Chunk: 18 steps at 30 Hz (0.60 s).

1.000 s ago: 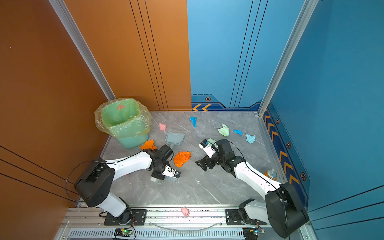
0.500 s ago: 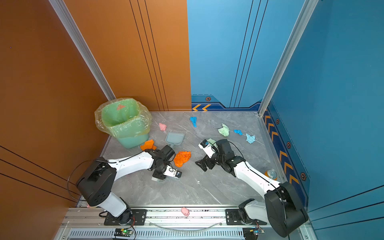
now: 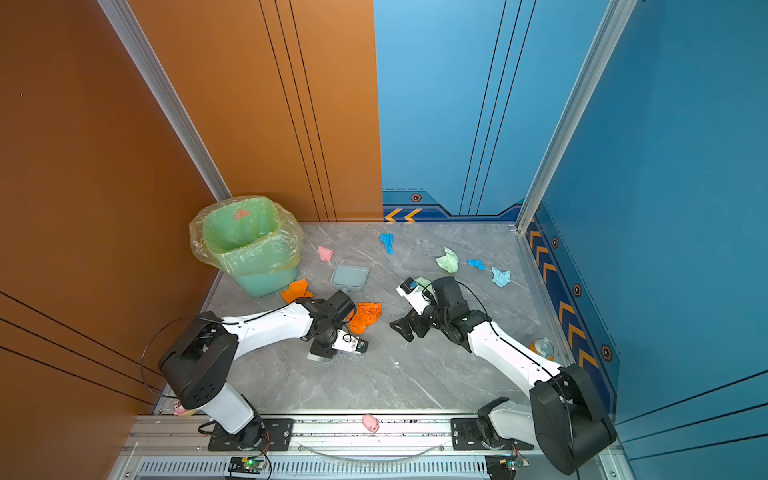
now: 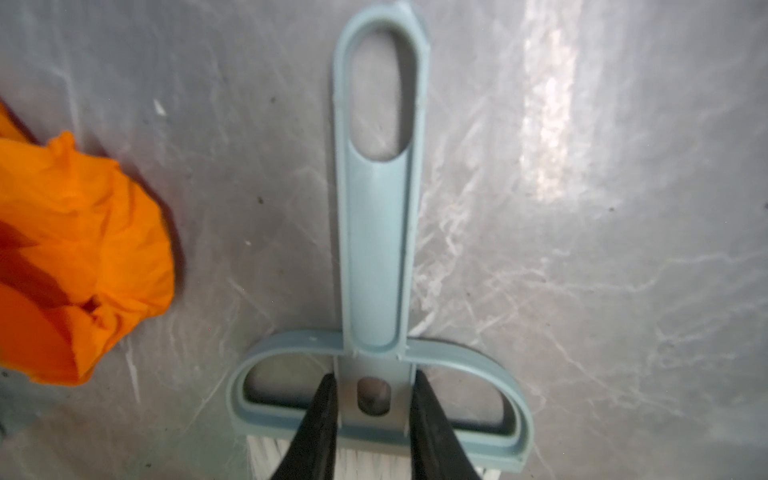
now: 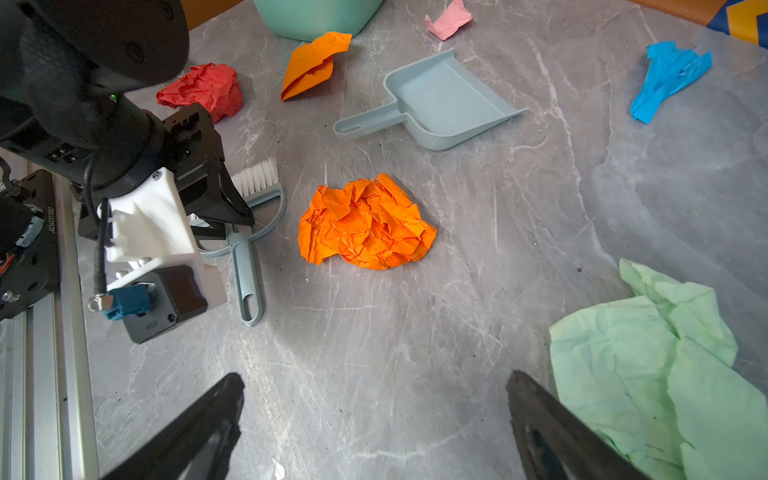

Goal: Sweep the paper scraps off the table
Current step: 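Lift the brush slightly with the left gripper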

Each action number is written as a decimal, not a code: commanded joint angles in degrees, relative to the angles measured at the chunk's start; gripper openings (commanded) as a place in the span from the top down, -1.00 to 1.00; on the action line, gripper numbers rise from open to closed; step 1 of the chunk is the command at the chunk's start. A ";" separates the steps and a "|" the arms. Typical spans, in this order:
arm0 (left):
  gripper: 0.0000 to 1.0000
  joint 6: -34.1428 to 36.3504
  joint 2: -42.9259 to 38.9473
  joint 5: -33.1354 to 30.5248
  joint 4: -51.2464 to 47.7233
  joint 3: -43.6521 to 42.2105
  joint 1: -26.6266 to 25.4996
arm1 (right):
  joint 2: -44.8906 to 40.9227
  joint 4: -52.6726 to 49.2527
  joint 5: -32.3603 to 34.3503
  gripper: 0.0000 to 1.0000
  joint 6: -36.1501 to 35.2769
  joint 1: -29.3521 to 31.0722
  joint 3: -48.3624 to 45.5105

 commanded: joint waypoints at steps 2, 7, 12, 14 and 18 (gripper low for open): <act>0.82 -3.13 2.11 -0.89 0.26 -0.23 -0.79 | -0.90 -2.10 -0.24 -0.99 0.79 0.13 1.74; 1.00 -3.38 2.72 -0.46 0.92 0.00 -0.22 | -0.75 -2.93 0.50 -1.00 0.35 0.08 2.24; 1.00 -6.67 1.68 1.51 2.76 -0.16 1.18 | -0.33 -4.24 1.26 -0.99 -0.49 -0.48 3.05; 1.00 -7.42 0.74 2.81 3.06 -0.08 1.87 | 0.11 -4.75 0.94 -1.00 -0.76 -0.82 3.73; 1.00 -8.10 -2.48 3.95 4.79 -0.62 2.50 | 1.58 -7.63 -1.46 -1.00 -2.29 -1.67 6.30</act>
